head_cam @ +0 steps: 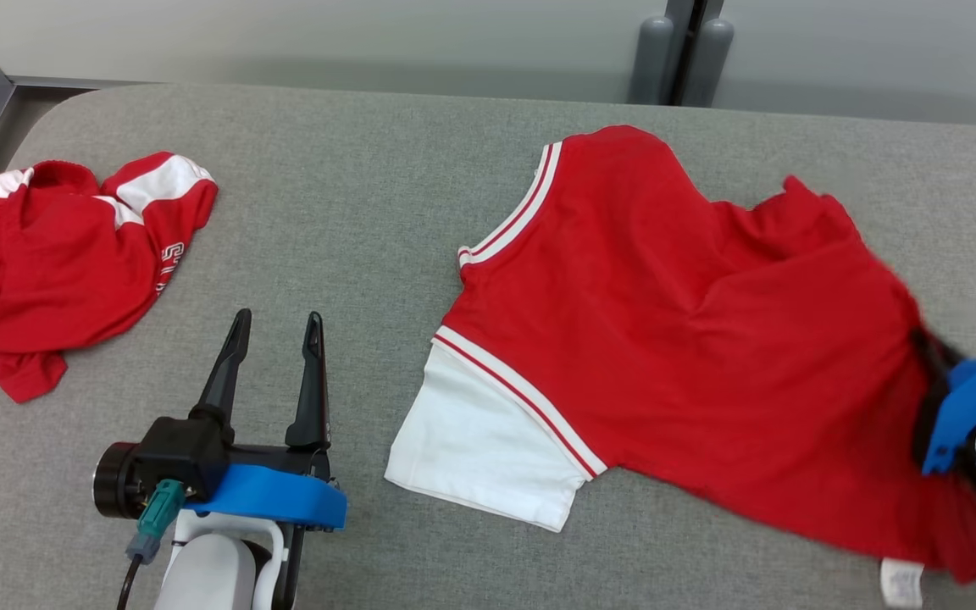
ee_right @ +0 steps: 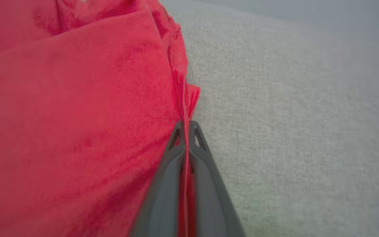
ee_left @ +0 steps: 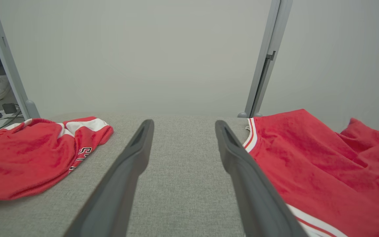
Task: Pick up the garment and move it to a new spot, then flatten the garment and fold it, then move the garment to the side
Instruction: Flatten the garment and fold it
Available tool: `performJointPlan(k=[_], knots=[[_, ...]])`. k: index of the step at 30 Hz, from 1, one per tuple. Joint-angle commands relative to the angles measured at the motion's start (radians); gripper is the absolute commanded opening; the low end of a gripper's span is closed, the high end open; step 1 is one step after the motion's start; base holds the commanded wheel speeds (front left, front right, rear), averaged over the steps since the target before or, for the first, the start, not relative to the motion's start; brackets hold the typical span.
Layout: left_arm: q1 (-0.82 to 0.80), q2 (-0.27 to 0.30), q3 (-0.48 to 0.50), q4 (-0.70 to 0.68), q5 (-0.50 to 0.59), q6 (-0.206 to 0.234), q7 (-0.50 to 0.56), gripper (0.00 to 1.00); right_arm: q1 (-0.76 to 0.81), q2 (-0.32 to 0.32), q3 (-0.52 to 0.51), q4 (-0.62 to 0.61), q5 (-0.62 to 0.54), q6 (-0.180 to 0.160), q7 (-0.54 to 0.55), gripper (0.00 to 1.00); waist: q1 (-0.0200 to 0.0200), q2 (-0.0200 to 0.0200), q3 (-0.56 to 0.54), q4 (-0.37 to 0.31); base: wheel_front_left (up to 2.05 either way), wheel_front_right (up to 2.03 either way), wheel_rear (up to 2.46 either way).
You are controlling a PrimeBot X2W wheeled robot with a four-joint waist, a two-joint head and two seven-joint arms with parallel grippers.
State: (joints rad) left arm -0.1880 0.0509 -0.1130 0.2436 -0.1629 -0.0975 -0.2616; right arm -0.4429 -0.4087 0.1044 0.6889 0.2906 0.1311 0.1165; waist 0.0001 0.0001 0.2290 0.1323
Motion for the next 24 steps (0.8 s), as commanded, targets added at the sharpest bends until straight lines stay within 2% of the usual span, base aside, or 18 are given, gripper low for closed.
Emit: performJointPlan(k=[1,5,9,10,11,17,21,24], knots=[[-0.018,-0.001,-0.006,0.0,-0.003,0.003,-0.005,1.0,-0.059,-0.018,-0.019,0.003,-0.001,0.0,-0.018,0.0,-0.0001,-0.0001,0.002,0.003,0.0,0.0,0.0],[-0.029,-0.001,-0.012,0.001,-0.01,0.004,-0.005,1.0,-0.138,-0.041,-0.072,0.046,-0.023,0.0,-0.044,0.0,-0.0001,-0.0001,0.008,0.018,0.0,0.0,0.0],[-0.029,-0.001,-0.013,0.004,-0.017,0.007,-0.005,1.0,-0.196,-0.027,-0.114,0.129,-0.047,0.0,-0.06,0.0,-0.0001,-0.0001,0.01,0.031,0.0,0.0,0.0],[-0.027,-0.001,-0.013,0.004,-0.019,0.008,-0.005,1.0,-0.205,-0.019,-0.121,0.153,-0.048,0.0,-0.065,0.33,-0.0001,-0.0001,0.01,0.032,0.0,0.0,0.0],[-0.024,-0.001,-0.014,0.004,-0.021,0.01,-0.005,1.0,-0.213,-0.014,-0.127,0.178,-0.05,0.0,-0.066,1.0,-0.0001,-0.0001,0.01,0.034,0.0,0.0,0.0],[-0.002,-0.001,-0.007,0.004,-0.019,0.019,-0.005,1.0,-0.239,0.02,-0.159,0.254,-0.077,0.0,-0.193,1.0,-0.0001,-0.0001,-0.008,0.02,0.0,0.0,0.0],[0.015,0.0,0.012,0.002,-0.004,0.016,-0.005,1.0,-0.221,0.045,-0.169,0.243,-0.079,0.0,-0.306,1.0,-0.0001,-0.0001,-0.04,-0.007,0.0,0.0,0.0],[0.027,0.0,0.022,-0.001,0.002,0.015,-0.005,1.0,-0.2,0.063,-0.17,0.219,-0.084,0.0,-0.34,1.0,-0.0001,-0.0001,-0.056,-0.023,0.0,0.0,0.0]])
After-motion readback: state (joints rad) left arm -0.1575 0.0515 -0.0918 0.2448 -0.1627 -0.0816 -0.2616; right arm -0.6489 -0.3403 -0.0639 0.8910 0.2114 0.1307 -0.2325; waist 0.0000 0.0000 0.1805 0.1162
